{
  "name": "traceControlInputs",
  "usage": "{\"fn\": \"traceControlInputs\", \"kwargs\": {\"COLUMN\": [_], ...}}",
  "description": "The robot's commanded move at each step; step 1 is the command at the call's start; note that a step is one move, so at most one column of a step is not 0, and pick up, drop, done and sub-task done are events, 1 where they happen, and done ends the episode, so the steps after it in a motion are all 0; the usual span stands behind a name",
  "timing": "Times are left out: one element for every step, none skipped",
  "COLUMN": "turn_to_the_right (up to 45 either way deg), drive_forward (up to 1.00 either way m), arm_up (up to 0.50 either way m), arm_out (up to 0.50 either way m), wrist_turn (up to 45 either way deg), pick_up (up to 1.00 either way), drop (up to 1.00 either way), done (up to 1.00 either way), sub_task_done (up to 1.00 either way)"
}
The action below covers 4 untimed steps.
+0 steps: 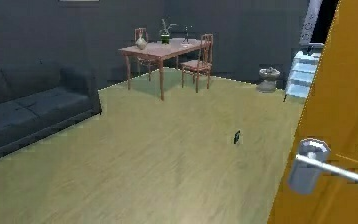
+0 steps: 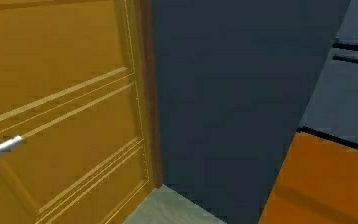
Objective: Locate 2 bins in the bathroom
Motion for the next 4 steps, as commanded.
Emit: {"fn": "traceControlInputs", "kwargs": {"turn_to_the_right": [-12.0,0.0,30.0,0.0], "drive_forward": [0.00,0.70,0.00,0.10], "arm_up": [0.00,0.00,0.00,0.00], "arm_out": [0.00,0.00,0.00,0.00], "wrist_turn": [0.0,0.0,0.0,0.0], "pick_up": [0.00,0.00,0.00,0.00], "drop": [0.00,0.00,0.00,0.00], "done": [0.00,0.00,0.00,0.00], "sub_task_done": [0.00,0.00,0.00,0.00]}}
